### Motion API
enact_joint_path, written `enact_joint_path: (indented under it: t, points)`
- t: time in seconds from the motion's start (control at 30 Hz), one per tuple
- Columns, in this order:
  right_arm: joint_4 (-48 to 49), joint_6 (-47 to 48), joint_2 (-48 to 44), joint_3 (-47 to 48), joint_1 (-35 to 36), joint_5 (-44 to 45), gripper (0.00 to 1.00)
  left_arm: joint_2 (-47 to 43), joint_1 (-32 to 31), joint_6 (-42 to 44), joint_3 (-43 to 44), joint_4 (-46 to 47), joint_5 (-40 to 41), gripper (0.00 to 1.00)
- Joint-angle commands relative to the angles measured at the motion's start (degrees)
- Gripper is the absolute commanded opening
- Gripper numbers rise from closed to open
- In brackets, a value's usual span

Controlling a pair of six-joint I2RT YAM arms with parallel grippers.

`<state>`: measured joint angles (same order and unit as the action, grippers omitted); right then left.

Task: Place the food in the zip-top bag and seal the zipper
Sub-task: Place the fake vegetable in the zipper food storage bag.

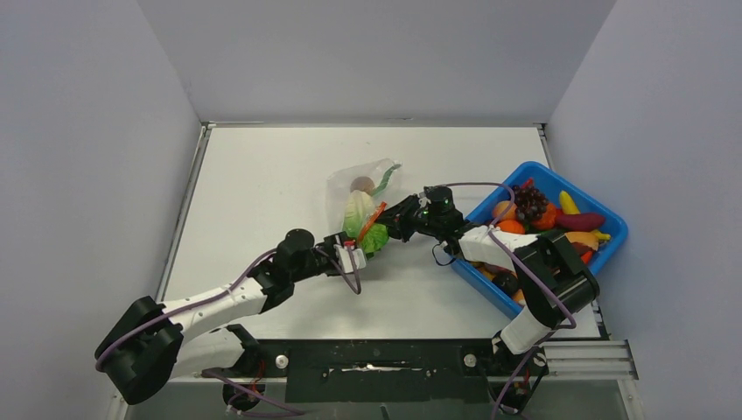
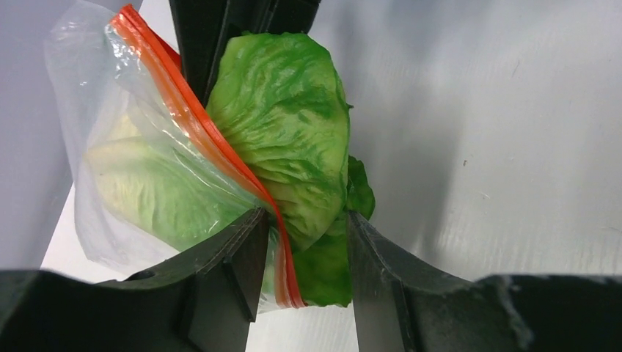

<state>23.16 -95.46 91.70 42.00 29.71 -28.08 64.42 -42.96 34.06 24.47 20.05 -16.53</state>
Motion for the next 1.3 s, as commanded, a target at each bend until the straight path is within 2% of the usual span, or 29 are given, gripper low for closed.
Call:
enact_joint_path:
  t: [0.0, 0.2, 0.27, 0.3, 0.37, 0.4, 0.57, 0.83, 1.0, 1.13, 1.27]
  points:
    - [6.0, -1.5, -0.1, 2.8, 0.6, -2.2, 0.0, 1.3, -2.0, 4.6, -0.6, 5.8, 5.1, 0.42]
    - [6.0, -1.5, -0.1, 2.8, 0.9, -2.1, 0.0, 2.6, -3.7, 7.6, -1.2, 10.0, 11.2, 0.42]
    - [6.0, -1.6, -0.2, 2.7, 1.0, -2.1, 0.0, 3.2, -4.0, 8.4, -1.2, 11.2, 13.5, 0.37]
    - [6.0, -1.6, -0.2, 2.6, 1.0, -2.1, 0.0, 3.5, -4.2, 8.8, -1.1, 11.2, 13.9, 0.31]
    - [6.1, -1.6, -0.3, 2.4, 1.1, -2.2, 0.0, 3.6, -4.5, 8.9, -1.1, 12.1, 15.3, 0.07]
    - [6.0, -1.6, -0.5, 2.3, 1.0, -2.2, 0.0, 3.4, -4.7, 8.6, -1.1, 12.5, 15.9, 0.0]
    - [4.8, 0.6, -1.6, 2.2, 0.8, -1.8, 0.01, 1.5, -4.8, 3.6, -0.4, 12.6, 18.4, 0.0]
    - [-9.4, 18.5, -9.7, 5.3, -1.0, 2.8, 0.32, 0.3, -4.5, -8.5, 6.5, 5.1, 27.4, 0.0]
    - [-19.8, 31.0, -17.3, 7.0, -1.3, 8.7, 0.49, 0.2, -2.2, -16.8, 12.2, -0.5, 28.5, 0.0]
    - [-25.1, 36.8, -21.9, 7.4, -1.5, 10.8, 0.55, -0.6, 1.5, -26.0, 16.1, -4.5, 25.4, 0.0]
    - [-31.1, 44.1, -25.0, 8.5, -1.6, 14.7, 0.53, -2.0, 5.4, -32.7, 18.2, -6.8, 21.7, 0.0]
